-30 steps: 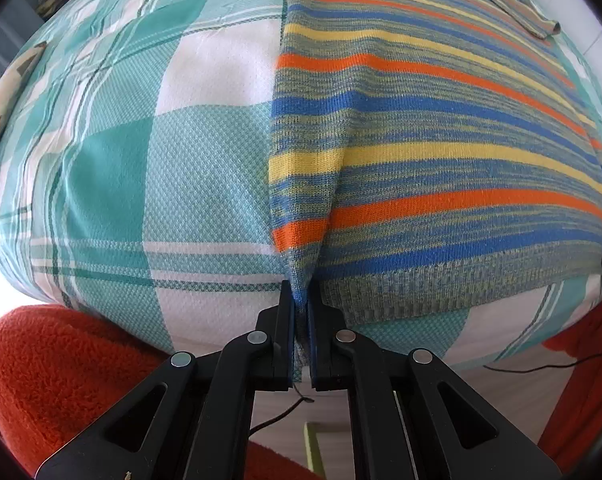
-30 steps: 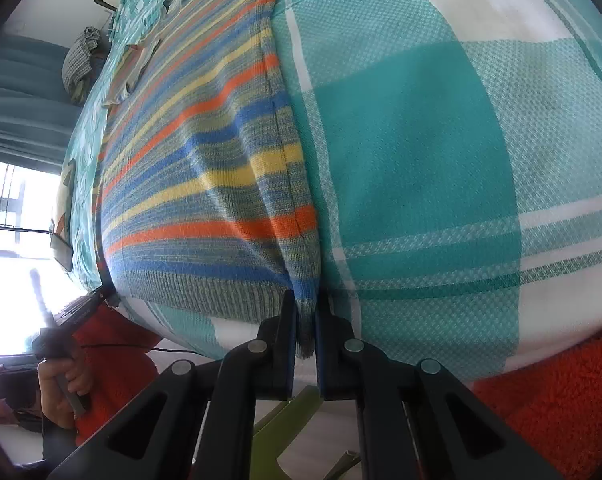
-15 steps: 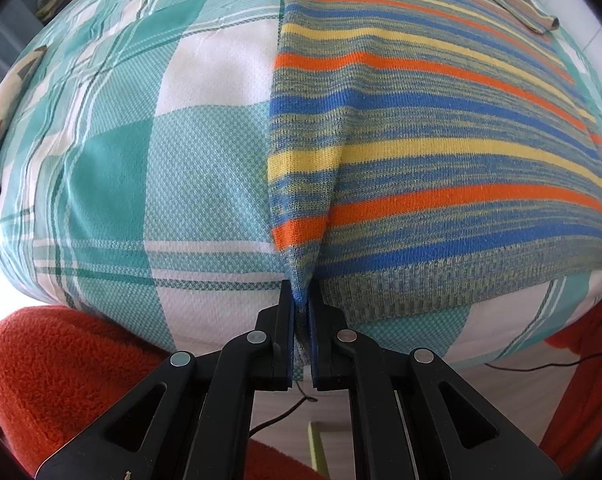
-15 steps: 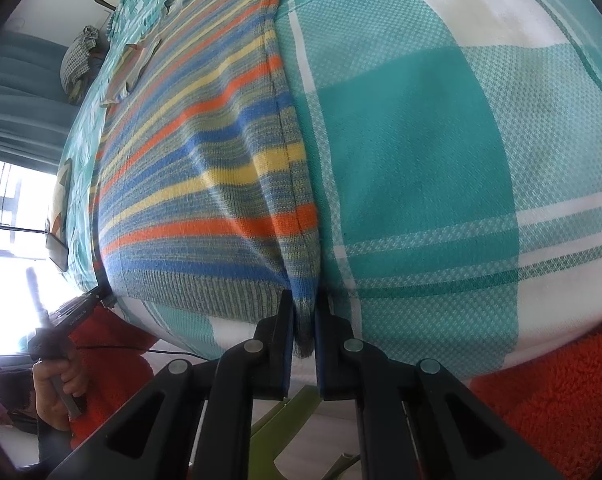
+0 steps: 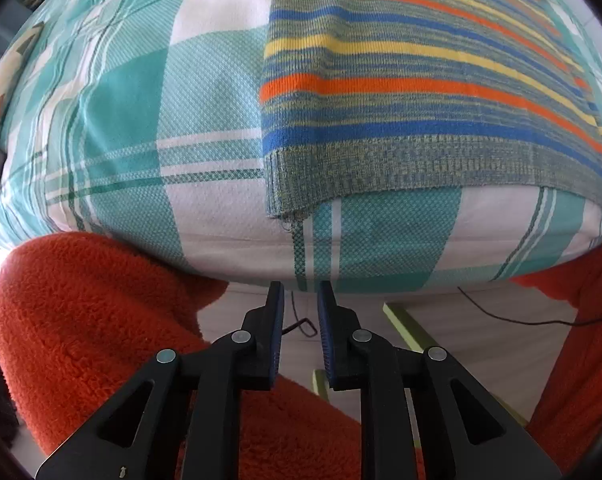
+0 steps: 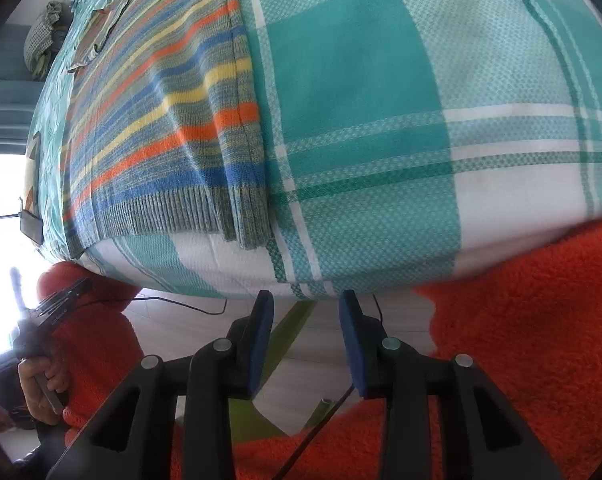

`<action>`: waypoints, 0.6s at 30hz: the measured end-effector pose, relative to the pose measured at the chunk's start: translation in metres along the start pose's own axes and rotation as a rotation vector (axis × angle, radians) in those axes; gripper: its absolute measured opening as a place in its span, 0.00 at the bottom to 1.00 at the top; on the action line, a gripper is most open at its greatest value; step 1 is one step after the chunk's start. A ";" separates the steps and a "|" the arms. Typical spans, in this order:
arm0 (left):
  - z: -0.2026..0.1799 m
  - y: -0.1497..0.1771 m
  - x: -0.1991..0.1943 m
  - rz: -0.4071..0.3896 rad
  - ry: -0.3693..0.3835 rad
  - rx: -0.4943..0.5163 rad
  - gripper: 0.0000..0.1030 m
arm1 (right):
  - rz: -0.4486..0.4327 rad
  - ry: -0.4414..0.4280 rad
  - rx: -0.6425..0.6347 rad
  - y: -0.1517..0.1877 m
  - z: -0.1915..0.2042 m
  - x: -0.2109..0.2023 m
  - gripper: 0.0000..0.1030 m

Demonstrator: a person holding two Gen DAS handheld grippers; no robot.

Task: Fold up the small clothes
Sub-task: 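Open both tools, releasing the hem, and lift them away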

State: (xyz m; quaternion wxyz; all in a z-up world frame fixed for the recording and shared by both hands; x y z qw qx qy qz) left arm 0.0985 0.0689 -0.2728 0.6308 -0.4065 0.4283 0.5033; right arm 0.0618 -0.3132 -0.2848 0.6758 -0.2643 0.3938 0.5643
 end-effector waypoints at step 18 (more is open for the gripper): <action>-0.067 -0.085 -0.052 -0.348 0.052 -0.082 0.74 | -0.302 0.321 -1.006 -0.285 0.171 -0.006 0.55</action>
Point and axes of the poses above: each gripper's, at about its wrist camera, not at the fingertips, and x roughly the way its jaws point, z to its left, y to its underside, the point moved 9 cm from there along x, roughly the way its jaws point, and after that the axes turned 14 degrees about -y, right-handed, at the moved point
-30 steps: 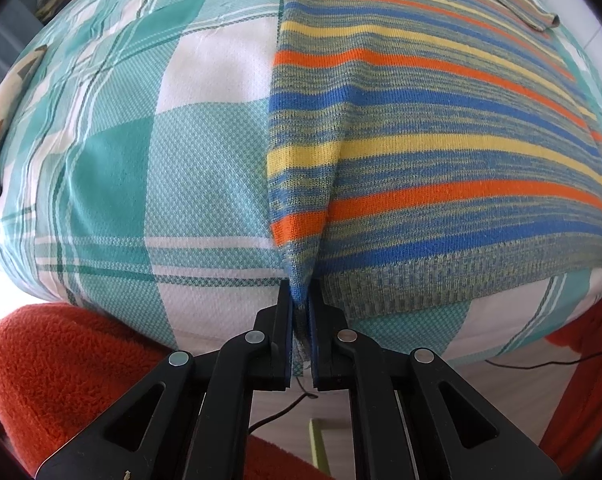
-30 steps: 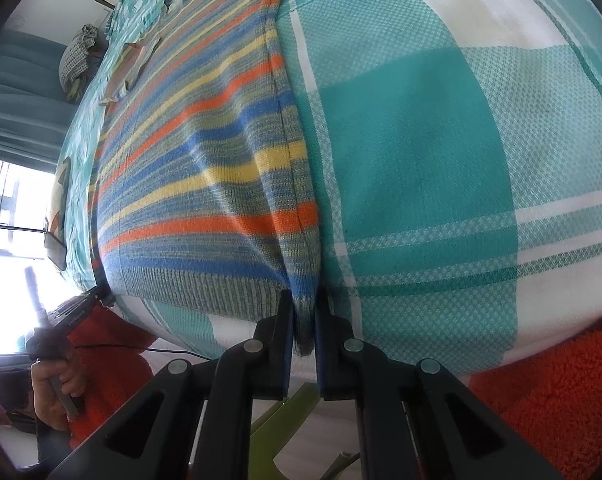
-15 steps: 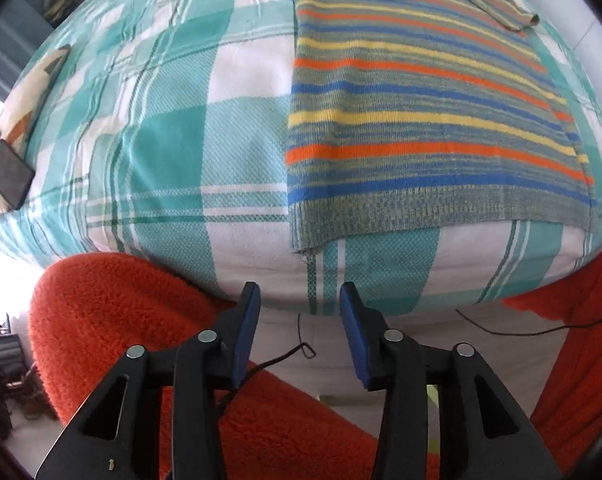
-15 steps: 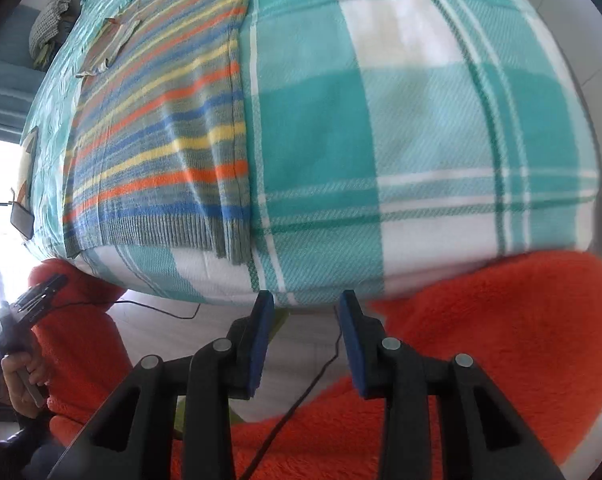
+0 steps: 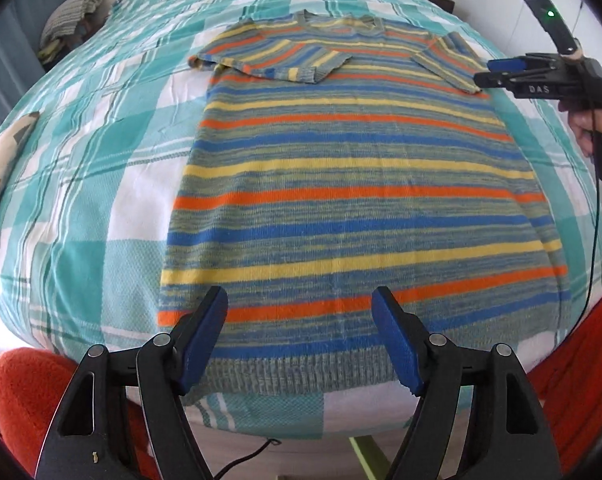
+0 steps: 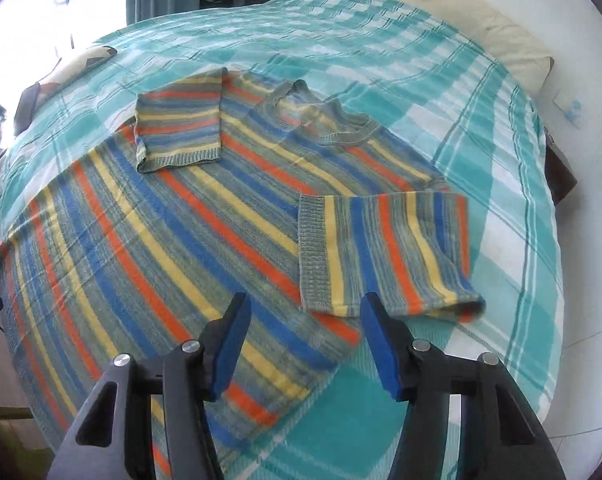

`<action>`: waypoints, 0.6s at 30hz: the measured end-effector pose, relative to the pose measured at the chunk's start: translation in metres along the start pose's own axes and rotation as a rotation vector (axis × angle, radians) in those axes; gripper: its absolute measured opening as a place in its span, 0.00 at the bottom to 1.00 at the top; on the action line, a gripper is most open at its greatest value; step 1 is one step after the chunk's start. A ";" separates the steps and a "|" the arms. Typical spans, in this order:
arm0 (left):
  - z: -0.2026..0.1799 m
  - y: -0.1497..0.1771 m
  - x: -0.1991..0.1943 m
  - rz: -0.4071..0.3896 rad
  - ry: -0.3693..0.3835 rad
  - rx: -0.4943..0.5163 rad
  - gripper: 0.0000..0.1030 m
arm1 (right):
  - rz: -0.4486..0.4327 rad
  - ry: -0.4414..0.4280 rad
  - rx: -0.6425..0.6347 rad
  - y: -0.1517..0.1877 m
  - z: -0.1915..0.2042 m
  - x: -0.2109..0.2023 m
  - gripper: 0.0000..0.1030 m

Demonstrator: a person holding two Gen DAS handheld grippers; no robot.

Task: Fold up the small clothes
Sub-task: 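Open both tools, releasing the hem, and lift them away, then grasp a sleeve cuff with the right tool and fold it across the body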

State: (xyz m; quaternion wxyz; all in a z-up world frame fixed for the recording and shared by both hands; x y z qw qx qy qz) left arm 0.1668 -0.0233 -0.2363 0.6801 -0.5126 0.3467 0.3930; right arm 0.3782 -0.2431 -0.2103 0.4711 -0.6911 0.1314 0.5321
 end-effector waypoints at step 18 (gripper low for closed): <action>0.008 0.012 0.025 0.085 0.026 -0.062 0.74 | -0.440 0.066 1.037 0.174 -0.234 -0.142 0.04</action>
Point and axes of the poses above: each gripper's, at about its wrist camera, not at the fingertips, and x roughly the way its jaws point, z to its left, y to its underside, the point moved 9 cm from there along x, roughly the way its jaws point, and after that the axes turned 14 degrees about -y, right-handed, at the moved point
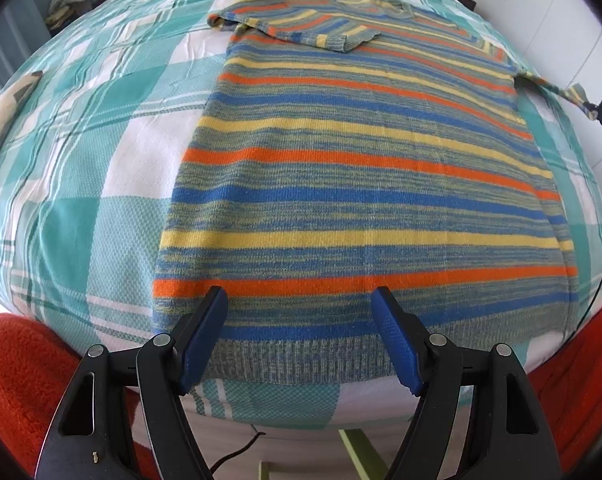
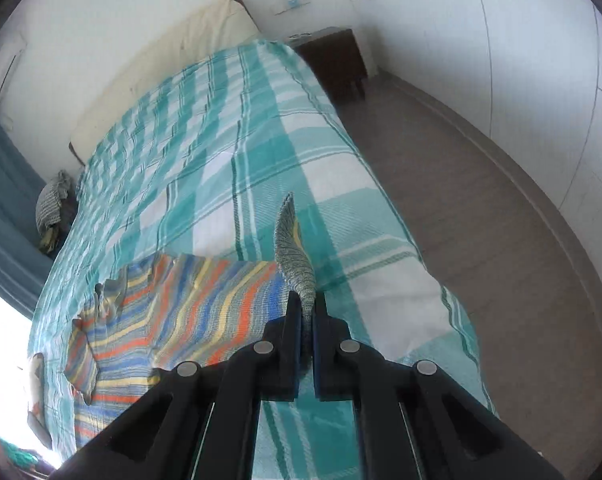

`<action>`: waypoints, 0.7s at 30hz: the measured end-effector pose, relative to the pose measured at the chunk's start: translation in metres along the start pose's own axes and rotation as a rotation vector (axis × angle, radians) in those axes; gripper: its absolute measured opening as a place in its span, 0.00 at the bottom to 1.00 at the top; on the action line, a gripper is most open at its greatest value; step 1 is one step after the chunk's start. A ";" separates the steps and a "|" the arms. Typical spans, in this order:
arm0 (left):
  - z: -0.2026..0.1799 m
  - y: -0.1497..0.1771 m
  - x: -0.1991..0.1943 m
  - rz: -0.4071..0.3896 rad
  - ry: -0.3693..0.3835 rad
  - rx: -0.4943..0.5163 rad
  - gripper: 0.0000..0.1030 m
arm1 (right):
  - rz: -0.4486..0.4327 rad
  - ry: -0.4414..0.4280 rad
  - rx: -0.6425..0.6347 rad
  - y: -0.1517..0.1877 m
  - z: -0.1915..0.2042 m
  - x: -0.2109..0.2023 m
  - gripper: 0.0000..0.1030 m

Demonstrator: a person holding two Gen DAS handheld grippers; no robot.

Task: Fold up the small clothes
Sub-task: 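Grasp a sleeve cuff with the right tool and fold it across the body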

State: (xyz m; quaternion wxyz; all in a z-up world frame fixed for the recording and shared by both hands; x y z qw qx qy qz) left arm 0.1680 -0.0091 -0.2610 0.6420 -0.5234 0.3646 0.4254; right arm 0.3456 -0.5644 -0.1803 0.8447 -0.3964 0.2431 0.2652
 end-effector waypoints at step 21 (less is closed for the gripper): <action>0.002 -0.001 -0.029 -0.010 -0.076 0.113 0.71 | 0.054 0.103 0.038 0.052 -0.046 0.029 0.10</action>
Point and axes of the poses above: each gripper's, at about its wrist camera, not at the fingertips, and x roughly the way its jaws point, z to its left, y to its underside, the point moved 9 cm from there along x, roughly the way its jaws point, and after that the axes turned 14 degrees about -y, right-handed, at the moved point
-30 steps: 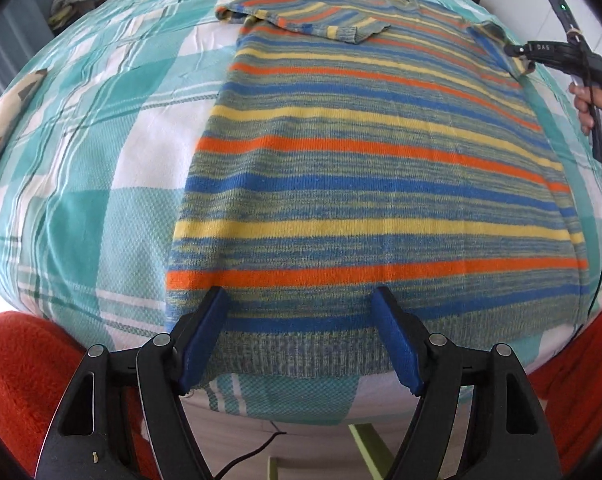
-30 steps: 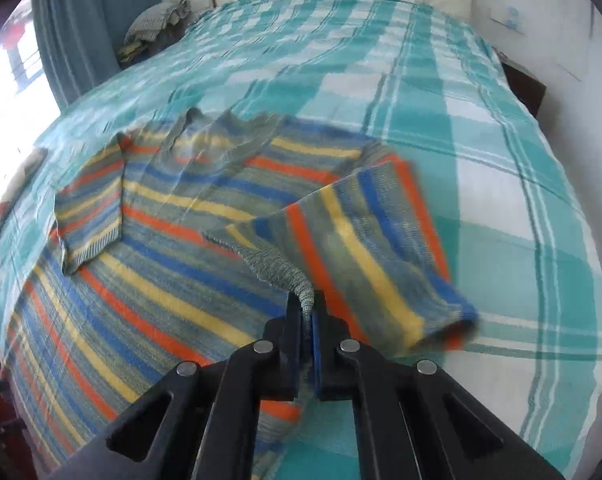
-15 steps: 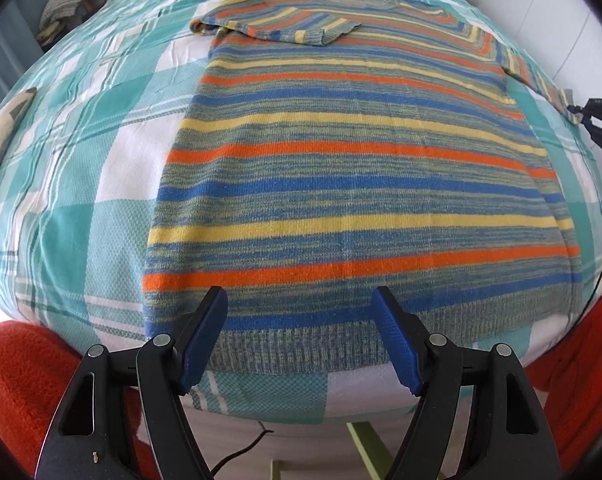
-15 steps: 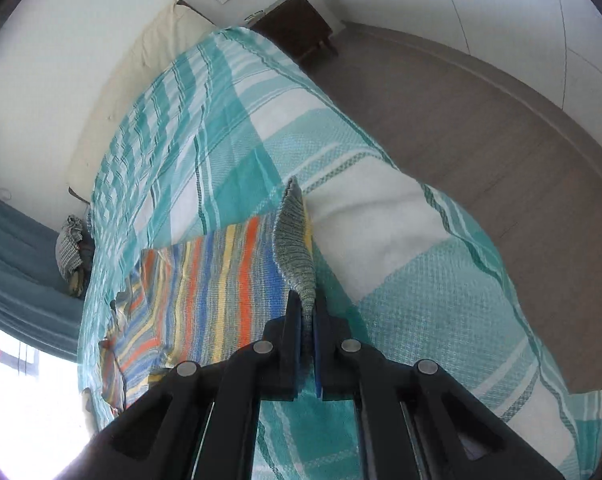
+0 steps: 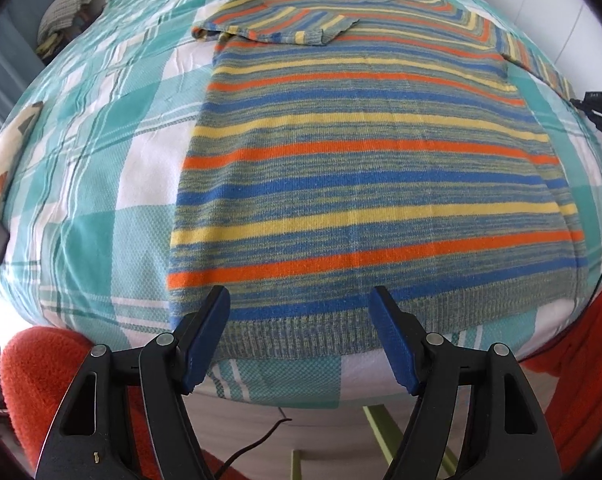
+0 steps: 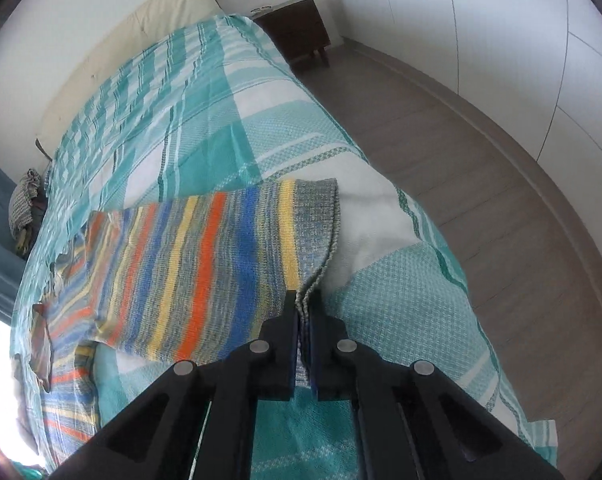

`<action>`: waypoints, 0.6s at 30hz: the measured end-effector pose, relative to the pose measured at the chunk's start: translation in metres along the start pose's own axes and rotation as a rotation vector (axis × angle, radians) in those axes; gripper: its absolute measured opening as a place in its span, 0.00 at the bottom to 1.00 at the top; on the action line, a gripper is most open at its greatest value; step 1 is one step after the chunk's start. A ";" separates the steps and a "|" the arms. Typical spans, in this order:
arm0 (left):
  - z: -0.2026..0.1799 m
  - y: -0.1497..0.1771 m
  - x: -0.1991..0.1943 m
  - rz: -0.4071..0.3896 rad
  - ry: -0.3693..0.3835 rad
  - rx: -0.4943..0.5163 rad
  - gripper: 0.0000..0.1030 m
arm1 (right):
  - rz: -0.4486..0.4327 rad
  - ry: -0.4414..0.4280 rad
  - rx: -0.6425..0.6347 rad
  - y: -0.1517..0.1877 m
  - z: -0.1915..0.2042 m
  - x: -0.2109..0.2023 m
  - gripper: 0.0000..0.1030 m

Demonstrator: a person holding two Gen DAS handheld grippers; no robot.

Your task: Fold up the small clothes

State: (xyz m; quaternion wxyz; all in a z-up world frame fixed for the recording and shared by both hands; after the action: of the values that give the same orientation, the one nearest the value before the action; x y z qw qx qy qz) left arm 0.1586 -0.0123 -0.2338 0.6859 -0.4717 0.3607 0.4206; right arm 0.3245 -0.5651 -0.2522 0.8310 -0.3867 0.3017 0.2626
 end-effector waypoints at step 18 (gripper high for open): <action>-0.078 -0.229 0.097 -0.222 0.113 0.467 0.44 | 0.017 -0.153 -0.122 0.172 0.102 -0.089 0.57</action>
State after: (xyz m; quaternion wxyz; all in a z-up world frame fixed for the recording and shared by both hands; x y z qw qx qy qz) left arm 0.3982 -0.1094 -0.2642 0.7967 -0.3601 0.4319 0.2213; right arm 0.1795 -0.4045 -0.2194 0.8241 -0.4131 0.2240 0.3162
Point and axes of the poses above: each gripper's, at about its wrist camera, not at the fingertips, and x roughly the way its jaws point, z to its left, y to its underside, the point moved 9 cm from there along x, roughly the way its jaws point, and after that the axes turned 14 degrees about -y, right-handed, at the moved point
